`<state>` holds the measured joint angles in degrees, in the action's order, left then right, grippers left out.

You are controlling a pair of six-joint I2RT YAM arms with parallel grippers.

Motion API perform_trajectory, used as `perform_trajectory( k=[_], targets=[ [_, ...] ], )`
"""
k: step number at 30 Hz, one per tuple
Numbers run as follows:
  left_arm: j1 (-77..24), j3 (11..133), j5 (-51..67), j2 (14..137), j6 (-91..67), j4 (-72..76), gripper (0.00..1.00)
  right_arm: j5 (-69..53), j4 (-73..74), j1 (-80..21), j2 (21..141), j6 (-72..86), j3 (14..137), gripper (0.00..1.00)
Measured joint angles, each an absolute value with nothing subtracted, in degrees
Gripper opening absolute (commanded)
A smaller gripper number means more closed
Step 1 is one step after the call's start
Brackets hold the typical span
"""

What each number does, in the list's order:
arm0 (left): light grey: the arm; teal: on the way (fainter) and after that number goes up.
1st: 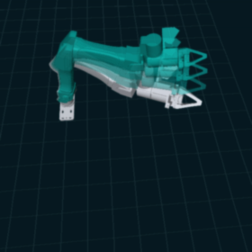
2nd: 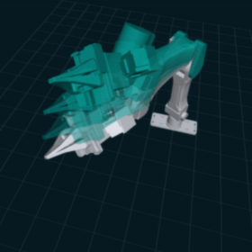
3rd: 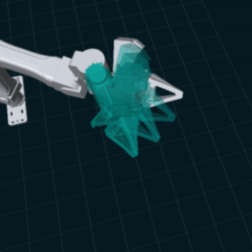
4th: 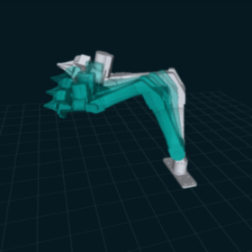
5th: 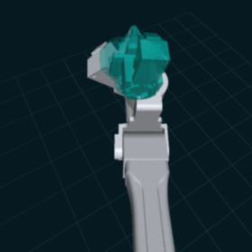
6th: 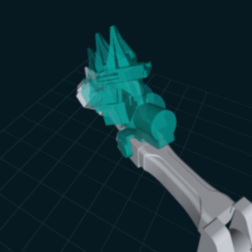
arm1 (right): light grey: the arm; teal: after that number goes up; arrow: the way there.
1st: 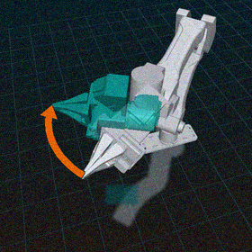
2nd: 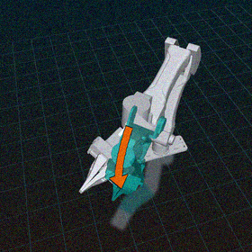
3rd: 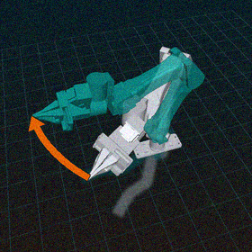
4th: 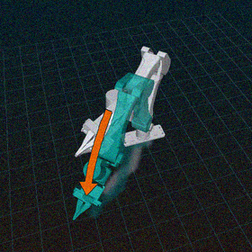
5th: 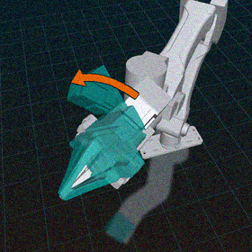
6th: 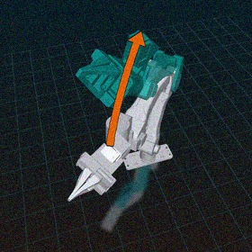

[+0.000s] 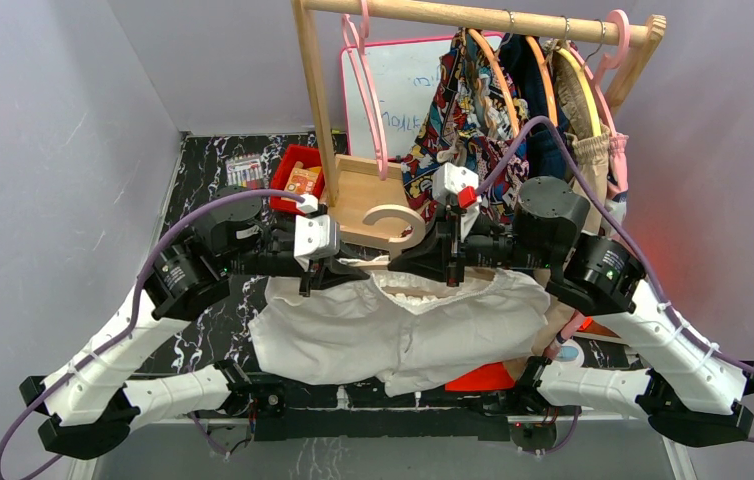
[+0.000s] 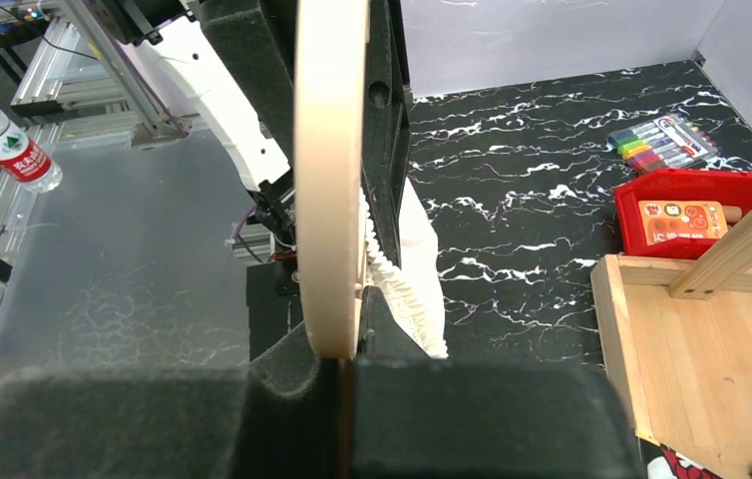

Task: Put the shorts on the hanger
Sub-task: Hang the shorts on the hanger.

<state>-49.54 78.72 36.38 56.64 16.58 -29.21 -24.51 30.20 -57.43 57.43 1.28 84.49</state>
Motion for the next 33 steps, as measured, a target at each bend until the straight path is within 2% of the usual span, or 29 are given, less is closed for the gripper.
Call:
perform_trajectory(
  k=[1, 4, 5, 7, 9, 18, 24, 33],
  targets=[
    [-49.58, 78.72, 36.40, 56.53, 16.60, -29.28, 0.00, -24.69, 30.20, -57.45, 57.45, 1.28, 84.49, 0.07],
    [-49.63, 78.70, 36.27, 56.34, 16.58, -29.41, 0.00, -24.86, 30.06, -57.45, 57.52, 1.48, 84.49, 0.41],
    [-49.63, 78.70, 36.01, 56.27, 16.58, -29.41, 0.00, -24.91, 29.98, -57.45, 57.52, 1.74, 84.49, 0.49],
    [-49.63, 78.41, 34.63, 55.75, 16.69, -29.74, 0.00, -24.60, 29.80, -57.47, 57.32, 2.15, 84.51, 0.58],
    [-49.56, 77.93, 32.88, 54.85, 16.71, -29.89, 0.00, -23.68, 29.78, -57.47, 56.80, 2.50, 84.51, 0.63],
    [-49.52, 74.15, 25.98, 47.88, 16.71, -29.32, 0.00, -10.83, 29.98, -57.49, 49.15, 4.75, 84.49, 0.66],
    [-49.52, 73.71, 21.89, 45.30, 16.69, -29.19, 0.00, 0.19, 30.22, -57.49, 42.87, 6.85, 85.19, 0.62],
    [-49.50, 73.54, 19.99, 44.93, 16.45, -29.17, 0.00, 7.46, 34.41, -57.49, 47.75, 9.30, 86.76, 0.57]
  ],
)
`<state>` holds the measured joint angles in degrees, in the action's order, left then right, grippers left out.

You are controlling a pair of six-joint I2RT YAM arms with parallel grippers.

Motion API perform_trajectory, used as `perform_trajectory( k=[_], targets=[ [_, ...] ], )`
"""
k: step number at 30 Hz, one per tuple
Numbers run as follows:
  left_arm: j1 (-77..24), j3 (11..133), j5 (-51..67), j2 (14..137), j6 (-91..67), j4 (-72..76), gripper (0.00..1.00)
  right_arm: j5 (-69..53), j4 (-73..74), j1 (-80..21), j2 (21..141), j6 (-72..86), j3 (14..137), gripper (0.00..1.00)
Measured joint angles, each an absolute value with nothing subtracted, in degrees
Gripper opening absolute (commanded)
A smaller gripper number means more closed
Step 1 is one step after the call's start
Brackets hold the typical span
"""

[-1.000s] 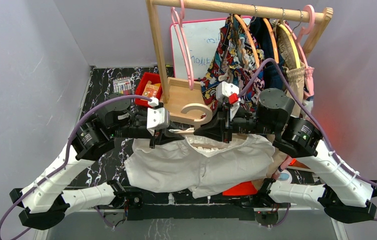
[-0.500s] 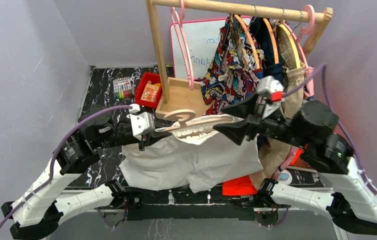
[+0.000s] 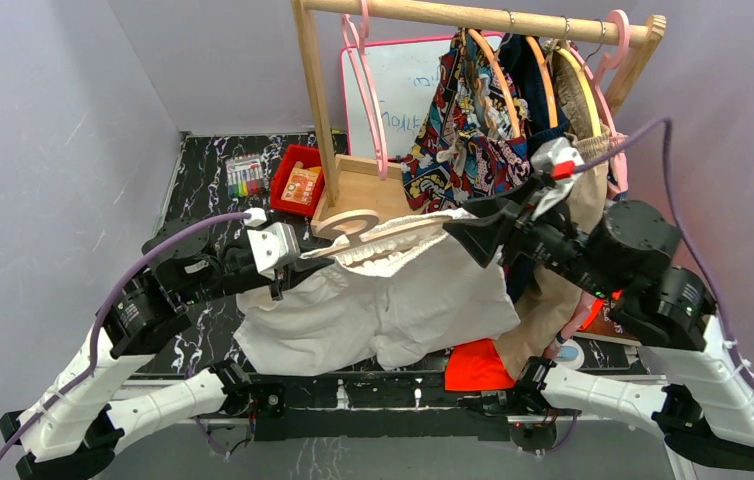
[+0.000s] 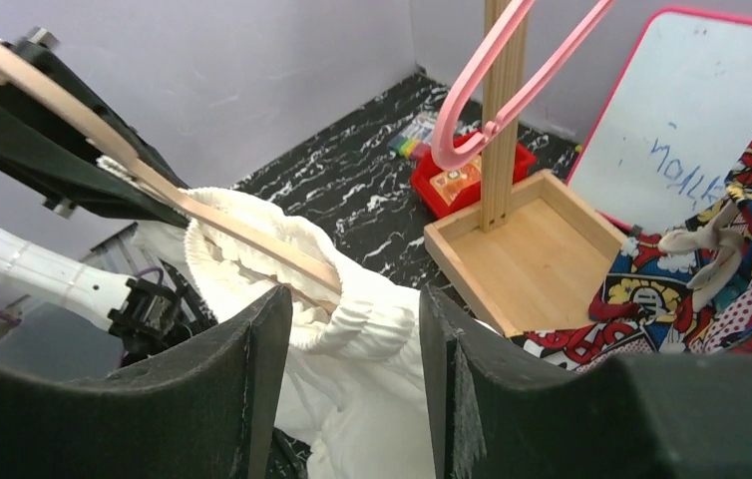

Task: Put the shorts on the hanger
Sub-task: Hang the shorts on the hanger.

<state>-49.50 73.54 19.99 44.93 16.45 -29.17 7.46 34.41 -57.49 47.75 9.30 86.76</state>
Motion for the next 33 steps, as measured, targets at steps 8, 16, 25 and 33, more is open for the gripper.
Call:
perform_trajectory(
  k=[8, 16, 25, 33],
  targets=[
    [-49.47, 73.54, 19.49, 45.10, 16.29, -29.45, 0.00, 8.71, 35.75, -57.49, 50.33, 10.11, 86.43, 0.44],
    [-49.47, 73.54, 19.51, 45.25, 16.29, -29.43, 0.00, 9.52, 36.25, -57.47, 50.63, 10.31, 86.46, 0.04],
    [-49.47, 73.54, 20.10, 45.52, 16.27, -29.41, 0.00, 5.85, 35.75, -57.43, 51.24, 10.61, 86.48, 0.00],
    [-49.47, 73.54, 21.02, 46.48, 15.84, -28.51, 0.00, -0.91, 32.45, -57.39, 53.43, 12.10, 86.48, 0.00]
  ],
)
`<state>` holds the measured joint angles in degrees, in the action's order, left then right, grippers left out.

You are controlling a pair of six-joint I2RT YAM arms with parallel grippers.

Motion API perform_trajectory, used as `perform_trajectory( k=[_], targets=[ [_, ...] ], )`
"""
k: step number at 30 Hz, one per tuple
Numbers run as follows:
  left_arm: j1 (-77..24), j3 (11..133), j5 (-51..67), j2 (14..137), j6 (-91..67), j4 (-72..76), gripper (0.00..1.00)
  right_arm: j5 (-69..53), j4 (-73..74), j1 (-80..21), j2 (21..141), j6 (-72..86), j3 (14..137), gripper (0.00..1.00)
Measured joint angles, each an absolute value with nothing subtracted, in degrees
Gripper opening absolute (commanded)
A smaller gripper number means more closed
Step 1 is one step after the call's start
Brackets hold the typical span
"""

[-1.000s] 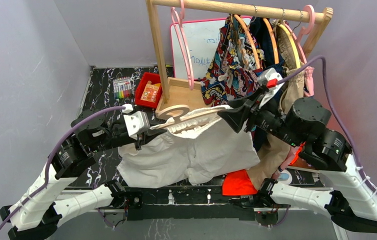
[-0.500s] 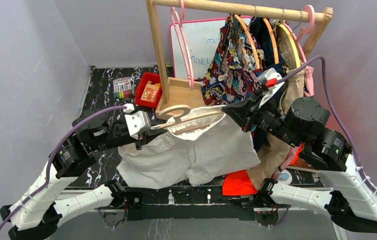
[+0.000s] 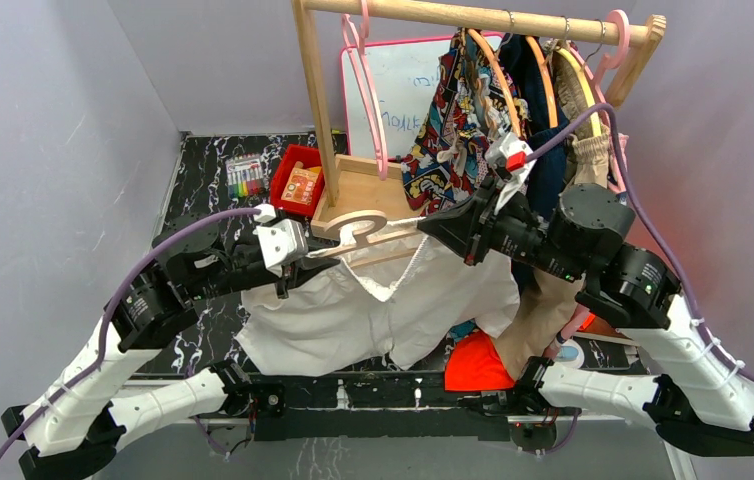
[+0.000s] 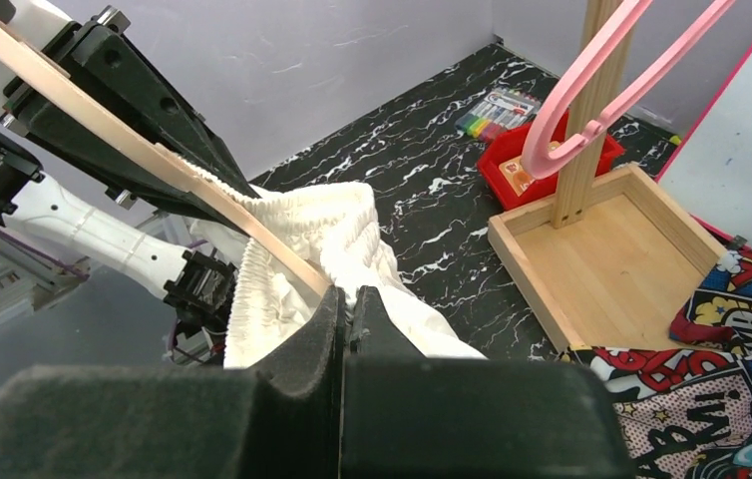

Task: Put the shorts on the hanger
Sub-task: Hang the shorts on the hanger.

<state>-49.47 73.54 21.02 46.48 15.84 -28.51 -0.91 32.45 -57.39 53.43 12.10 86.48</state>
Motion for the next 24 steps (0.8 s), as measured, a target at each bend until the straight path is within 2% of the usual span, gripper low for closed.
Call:
perform_trajectory(
  k=[1, 2, 3, 4, 5, 7, 11, 24],
  targets=[
    [-49.47, 73.54, 21.02, 46.57, 15.84, -28.51, 0.00, -1.15, 32.29, -57.39, 53.58, 12.08, 86.48, 0.00],
    [-49.47, 73.54, 20.97, 46.57, 15.84, -28.53, 0.00, -1.32, 32.14, -57.39, 53.67, 12.01, 86.48, 0.13],
    [-49.45, 73.54, 20.95, 46.57, 15.84, -28.60, 0.00, -1.52, 32.01, -57.39, 53.80, 11.81, 86.46, 0.34],
    [-49.45, 73.54, 20.93, 46.50, 15.84, -28.71, 0.00, -1.74, 32.03, -57.36, 53.78, 11.84, 86.41, 0.48],
    [-49.45, 73.54, 20.93, 46.39, 15.84, -28.77, 0.00, -2.48, 32.03, -57.39, 53.58, 11.68, 86.28, 0.57],
    [-49.45, 73.54, 21.06, 46.26, 15.84, -28.99, 0.00, -5.08, 31.99, -57.41, 52.75, 10.85, 85.67, 0.66],
    [-49.45, 73.54, 23.14, 46.11, 15.59, -29.23, 0.00, -10.24, 33.19, -57.49, 51.09, 8.82, 85.62, 0.70],
    [-49.45, 74.02, 33.01, 47.22, 12.08, -30.24, 0.00, -18.70, 36.18, -57.49, 53.45, 2.28, 96.88, 0.69]
  ],
)
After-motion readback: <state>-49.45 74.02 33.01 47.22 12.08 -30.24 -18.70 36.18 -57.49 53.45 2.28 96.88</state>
